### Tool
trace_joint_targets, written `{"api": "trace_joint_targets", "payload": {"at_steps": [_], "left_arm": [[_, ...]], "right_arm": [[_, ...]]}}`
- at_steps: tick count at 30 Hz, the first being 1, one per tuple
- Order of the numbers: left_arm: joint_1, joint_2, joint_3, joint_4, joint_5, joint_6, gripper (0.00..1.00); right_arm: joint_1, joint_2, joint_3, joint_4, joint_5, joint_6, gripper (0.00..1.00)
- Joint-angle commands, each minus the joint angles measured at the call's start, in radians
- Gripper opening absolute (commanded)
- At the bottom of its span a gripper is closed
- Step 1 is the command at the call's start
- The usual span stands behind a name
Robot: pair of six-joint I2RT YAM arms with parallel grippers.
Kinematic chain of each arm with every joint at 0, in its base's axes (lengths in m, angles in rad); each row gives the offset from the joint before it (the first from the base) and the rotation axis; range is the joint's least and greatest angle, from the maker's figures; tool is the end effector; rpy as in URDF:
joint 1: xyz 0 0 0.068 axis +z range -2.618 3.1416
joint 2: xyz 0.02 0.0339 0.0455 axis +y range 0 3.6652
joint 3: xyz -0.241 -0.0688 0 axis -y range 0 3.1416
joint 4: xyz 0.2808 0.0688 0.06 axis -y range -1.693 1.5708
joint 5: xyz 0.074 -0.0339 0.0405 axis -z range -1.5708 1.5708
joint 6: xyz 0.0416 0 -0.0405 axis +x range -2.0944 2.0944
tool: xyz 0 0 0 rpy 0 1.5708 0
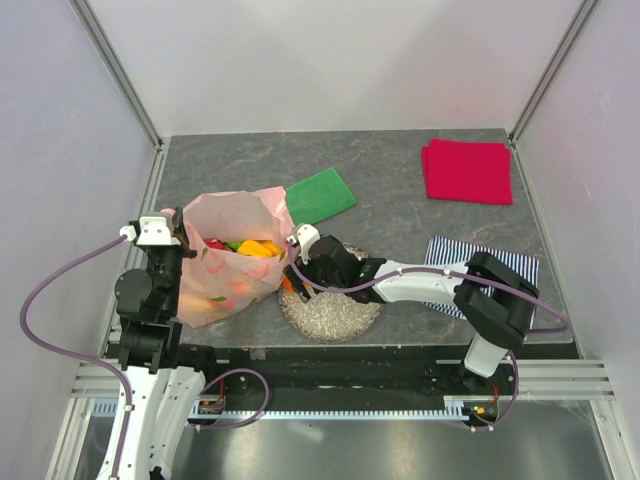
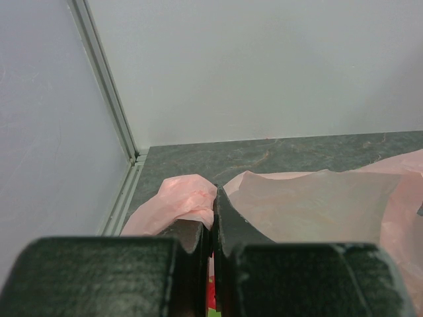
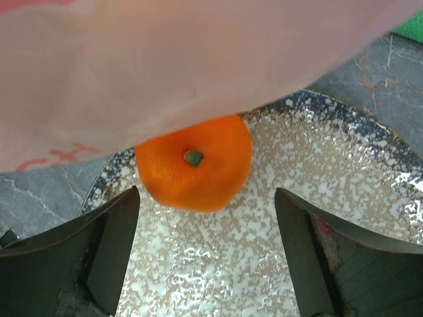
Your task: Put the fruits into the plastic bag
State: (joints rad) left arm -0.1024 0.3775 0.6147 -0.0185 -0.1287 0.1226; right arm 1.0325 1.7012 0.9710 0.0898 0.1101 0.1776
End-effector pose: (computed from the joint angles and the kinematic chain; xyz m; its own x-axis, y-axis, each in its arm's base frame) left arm 0.1670 -0.0118 0.3516 0.2114 0.1002 -0.9723 -0.0495 0.9946 0.0917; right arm 0.2054 0.3351 0.1409 -0.4443 -0.4016 -0.8008 -0.7414 0.6666 0.0770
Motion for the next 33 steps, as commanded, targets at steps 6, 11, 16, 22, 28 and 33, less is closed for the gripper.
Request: {"api": "trace_joint_targets", "payload": {"at_steps": [6,11,16,22,28,33], "left_arm": [[0.000,-0.006,-0.001,0.057,-0.012,-0.012,0.02],[0.001,-0.008,-0.001,0.057,-0.011,-0.012,0.02],[0.000,-0.008,-0.001,0.057,-0.011,-0.012,0.01],[0.000,-0.009,-0.001,0.057,-0.012,-0.012,0.02],[0.000,-0.015,-0.004,0.058,-0.014,-0.014,0.02],[0.000,-0.017,-0.003,0.058,-0.008,-0.015,0.02]], "right_arm": [[0.009,0.119,0.139,0.059,0.022,-0.024,0.90],[0.009,0.137,0.141,0.044,0.017,-0.010,0.88],[0.009,0.158,0.141,0.024,0.017,0.008,0.80],[0.009,0.077,0.077,0.019,0.088,0.034,0.46],[-0.014,-0.136,-0.034,-0.080,0.244,0.031,0.39],[-0.042,-0.371,-0.051,-0.159,0.307,-0.003,0.36]]}}
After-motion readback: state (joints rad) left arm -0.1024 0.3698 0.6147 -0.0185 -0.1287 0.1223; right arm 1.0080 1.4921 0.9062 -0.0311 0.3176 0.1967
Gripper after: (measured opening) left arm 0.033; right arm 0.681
